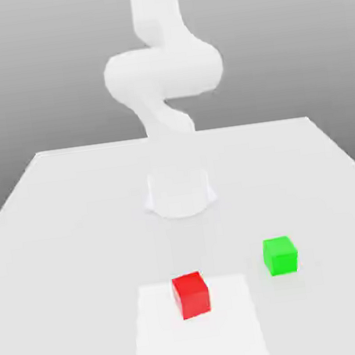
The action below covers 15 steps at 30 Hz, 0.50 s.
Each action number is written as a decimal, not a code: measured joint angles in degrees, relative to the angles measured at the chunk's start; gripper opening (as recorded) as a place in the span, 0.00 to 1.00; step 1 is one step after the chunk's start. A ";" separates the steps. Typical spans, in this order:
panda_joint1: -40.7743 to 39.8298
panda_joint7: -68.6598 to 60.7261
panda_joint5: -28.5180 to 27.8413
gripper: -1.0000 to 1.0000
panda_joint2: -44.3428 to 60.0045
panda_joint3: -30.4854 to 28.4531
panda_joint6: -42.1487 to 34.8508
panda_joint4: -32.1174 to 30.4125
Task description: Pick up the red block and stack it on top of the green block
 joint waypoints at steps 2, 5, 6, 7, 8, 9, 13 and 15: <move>1.22 -2.22 0.87 0.50 4.18 -1.48 2.68 -2.94; 2.76 -5.42 2.10 0.50 10.31 -3.14 6.60 -7.20; 3.23 -6.44 2.45 0.50 12.33 -3.58 7.88 -8.60; 3.69 -7.42 2.76 0.50 14.36 -3.98 9.17 -10.01; 4.13 -8.38 3.02 0.50 16.41 -4.34 10.47 -11.42; 4.50 -9.33 3.26 0.50 18.47 -4.63 11.78 -12.84; 5.51 -12.74 3.47 0.50 27.12 -5.20 17.36 -18.77; 5.65 -13.90 2.63 0.50 31.86 -5.24 20.50 -21.99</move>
